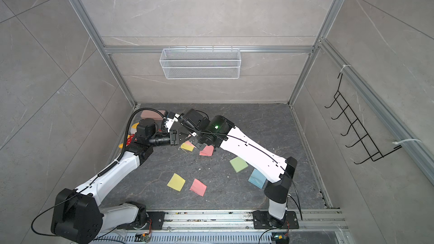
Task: Tear off pages from different memo pads
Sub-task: Tear off the paper from the memo pad.
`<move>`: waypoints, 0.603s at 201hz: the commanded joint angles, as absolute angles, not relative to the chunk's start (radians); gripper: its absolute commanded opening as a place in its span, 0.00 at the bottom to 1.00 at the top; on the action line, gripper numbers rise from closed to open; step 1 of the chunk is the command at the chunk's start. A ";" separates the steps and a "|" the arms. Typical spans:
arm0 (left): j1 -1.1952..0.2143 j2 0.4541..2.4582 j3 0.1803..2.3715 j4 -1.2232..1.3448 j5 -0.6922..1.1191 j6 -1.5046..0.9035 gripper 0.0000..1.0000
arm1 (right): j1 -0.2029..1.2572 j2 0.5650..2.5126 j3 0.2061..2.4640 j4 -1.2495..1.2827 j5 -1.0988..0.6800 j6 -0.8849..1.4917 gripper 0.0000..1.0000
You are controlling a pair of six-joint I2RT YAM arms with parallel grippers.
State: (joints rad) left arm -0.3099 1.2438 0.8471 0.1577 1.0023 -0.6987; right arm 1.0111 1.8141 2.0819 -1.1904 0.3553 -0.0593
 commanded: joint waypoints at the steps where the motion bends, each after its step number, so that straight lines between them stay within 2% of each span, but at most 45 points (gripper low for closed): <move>1: -0.316 1.264 0.884 0.156 1.052 -0.639 0.49 | 1.011 1.825 2.124 -1.240 0.328 -0.034 0.00; 24: -0.316 1.295 0.912 0.106 1.062 -0.628 0.10 | 1.007 1.825 2.124 -1.247 0.363 -0.024 0.00; 34: -0.316 1.309 0.919 0.089 1.064 -0.626 0.00 | 0.995 1.827 2.127 -1.250 0.401 -0.009 0.00; 91: -0.314 1.339 0.947 -0.042 1.024 -0.576 0.00 | 0.879 1.797 2.009 -1.210 0.715 0.051 0.00; 121: -0.312 1.379 0.958 -0.109 0.968 -0.575 0.00 | 0.794 1.758 1.891 -1.203 0.786 0.109 0.00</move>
State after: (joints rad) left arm -0.3164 1.3430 0.9245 -0.0235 1.0107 -0.6086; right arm 0.8536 1.8103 1.9667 -1.2015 0.6495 0.0360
